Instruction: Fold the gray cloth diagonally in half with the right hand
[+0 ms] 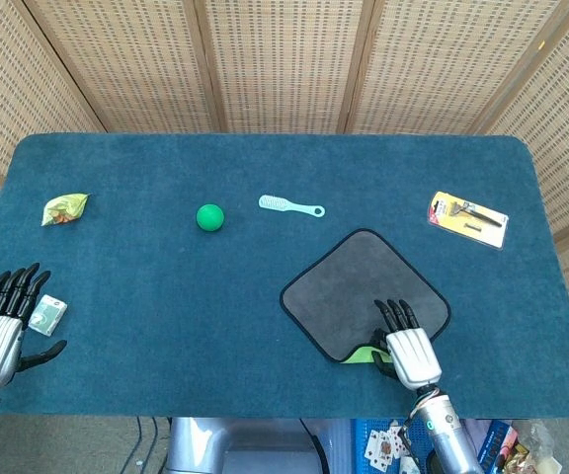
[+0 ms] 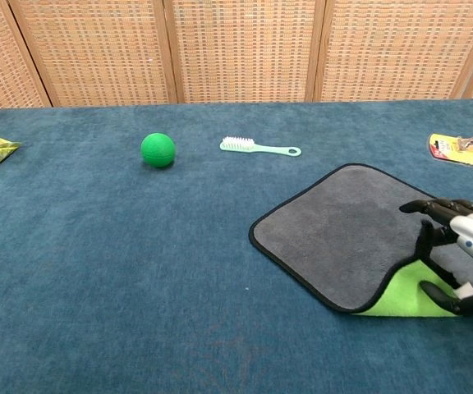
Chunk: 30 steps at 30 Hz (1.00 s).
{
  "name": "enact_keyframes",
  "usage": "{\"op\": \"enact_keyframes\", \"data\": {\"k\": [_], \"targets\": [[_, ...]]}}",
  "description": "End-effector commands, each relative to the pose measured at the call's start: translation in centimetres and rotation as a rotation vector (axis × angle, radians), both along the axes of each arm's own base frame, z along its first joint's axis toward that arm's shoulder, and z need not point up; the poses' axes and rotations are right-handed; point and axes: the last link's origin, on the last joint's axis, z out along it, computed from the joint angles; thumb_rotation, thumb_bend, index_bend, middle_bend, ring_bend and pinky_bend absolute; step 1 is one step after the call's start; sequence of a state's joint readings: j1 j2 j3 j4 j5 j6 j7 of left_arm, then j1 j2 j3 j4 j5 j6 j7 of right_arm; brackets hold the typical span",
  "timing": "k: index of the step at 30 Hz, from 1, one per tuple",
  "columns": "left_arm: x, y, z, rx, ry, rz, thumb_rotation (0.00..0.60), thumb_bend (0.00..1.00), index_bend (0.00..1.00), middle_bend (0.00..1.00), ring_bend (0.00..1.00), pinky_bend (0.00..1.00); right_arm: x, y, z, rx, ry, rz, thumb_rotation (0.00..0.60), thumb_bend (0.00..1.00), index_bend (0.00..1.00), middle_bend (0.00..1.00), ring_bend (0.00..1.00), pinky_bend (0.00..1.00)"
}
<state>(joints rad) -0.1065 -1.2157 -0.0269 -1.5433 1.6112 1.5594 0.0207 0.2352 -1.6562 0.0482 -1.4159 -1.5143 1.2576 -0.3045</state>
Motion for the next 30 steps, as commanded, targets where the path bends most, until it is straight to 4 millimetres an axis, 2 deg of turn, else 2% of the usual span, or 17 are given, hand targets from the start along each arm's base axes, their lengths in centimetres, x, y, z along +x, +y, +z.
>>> {"op": "enact_keyframes", "data": {"k": [1,13,30], "targets": [[0.0,0.1,0.0,0.002,0.000,0.002,0.600,0.11,0.00,0.00,0.00,0.00,0.3,-1.0,-0.1,-0.004,0.003,0.005,0.600,0.60,0.61,0.10,0.00,0.00],[-0.2,0.3,0.0,0.005,0.004,0.012,0.600,0.11,0.00,0.00,0.00,0.00,1.8,-4.1,-0.6,-0.007,0.032,0.037,0.600,0.60,0.62,0.11,0.00,0.00],[-0.5,0.7,-0.1,0.012,0.006,0.022,0.600,0.11,0.00,0.00,0.00,0.00,2.9,-10.1,-0.9,-0.045,0.074,0.020,0.600,0.60,0.63,0.13,0.00,0.00]]}}
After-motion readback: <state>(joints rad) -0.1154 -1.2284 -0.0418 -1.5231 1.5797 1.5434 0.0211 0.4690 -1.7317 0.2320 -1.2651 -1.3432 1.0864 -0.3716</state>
